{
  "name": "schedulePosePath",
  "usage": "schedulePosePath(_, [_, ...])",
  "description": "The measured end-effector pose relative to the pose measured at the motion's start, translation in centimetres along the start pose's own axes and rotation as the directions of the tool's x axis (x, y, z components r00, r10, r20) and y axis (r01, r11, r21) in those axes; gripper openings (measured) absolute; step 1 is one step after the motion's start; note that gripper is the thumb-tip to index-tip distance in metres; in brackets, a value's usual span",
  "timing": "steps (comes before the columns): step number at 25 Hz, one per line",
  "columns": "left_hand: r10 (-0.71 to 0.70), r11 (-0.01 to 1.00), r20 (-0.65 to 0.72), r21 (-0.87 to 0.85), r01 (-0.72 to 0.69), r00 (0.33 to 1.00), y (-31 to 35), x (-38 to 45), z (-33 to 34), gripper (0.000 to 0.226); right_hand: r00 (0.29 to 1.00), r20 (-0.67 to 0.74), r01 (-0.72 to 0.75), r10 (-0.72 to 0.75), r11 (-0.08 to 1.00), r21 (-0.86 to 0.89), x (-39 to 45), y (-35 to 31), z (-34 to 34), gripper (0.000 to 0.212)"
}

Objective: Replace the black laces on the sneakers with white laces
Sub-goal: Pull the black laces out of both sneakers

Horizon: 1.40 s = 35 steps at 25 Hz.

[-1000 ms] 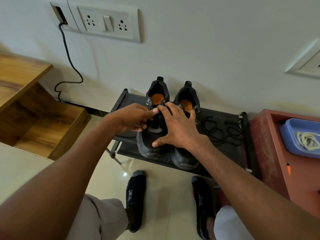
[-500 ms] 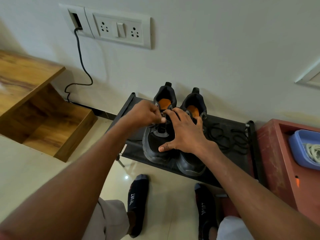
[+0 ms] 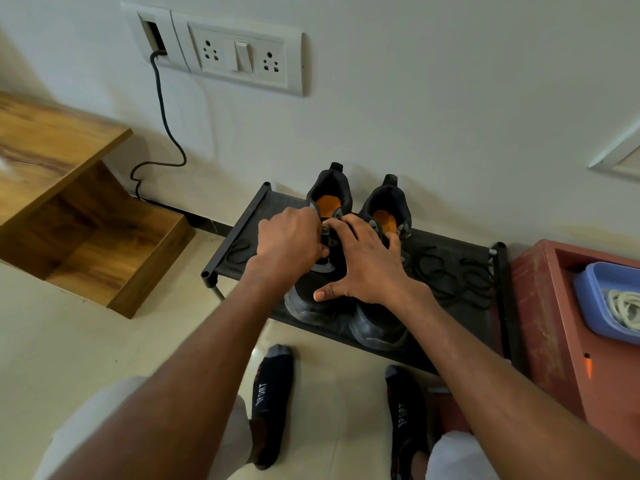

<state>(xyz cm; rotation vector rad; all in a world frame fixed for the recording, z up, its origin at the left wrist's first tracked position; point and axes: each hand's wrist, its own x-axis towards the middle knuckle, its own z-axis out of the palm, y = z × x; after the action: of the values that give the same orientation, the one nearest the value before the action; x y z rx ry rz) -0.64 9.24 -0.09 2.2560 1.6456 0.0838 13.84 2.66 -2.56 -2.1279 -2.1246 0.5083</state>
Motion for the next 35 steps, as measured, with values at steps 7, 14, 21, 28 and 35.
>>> schedulePosePath(7, [-0.231,0.628,0.039,-0.758,0.179,0.972,-0.5,1.0,-1.7,0.027,1.000,0.029,-0.008,0.007,1.000,0.019,0.3,0.1,0.0,0.131])
schedulePosePath(14, [0.025,0.959,0.034,-0.283,-0.014,0.999,-1.1,1.6,-1.6,0.028,0.999,0.035,-0.005,0.004,1.000,0.018,0.3,0.1,0.1,0.131])
schedulePosePath(21, [-0.119,0.538,-0.088,-0.843,-0.010,0.989,-0.4,1.7,-3.4,0.023,0.999,0.047,0.003,-0.005,0.999,0.042,0.3,0.1,-0.2,0.126])
schedulePosePath(28, [0.115,0.991,0.068,0.056,-0.119,0.991,-1.3,2.1,-1.1,0.035,1.000,0.030,0.003,-0.003,1.000,0.018,0.4,0.3,0.2,0.129])
schedulePosePath(35, [-0.224,0.171,-0.117,-0.982,-0.079,0.967,-1.4,2.4,-6.0,0.017,1.000,0.026,0.001,-0.002,0.999,0.042,0.3,0.1,0.0,0.126])
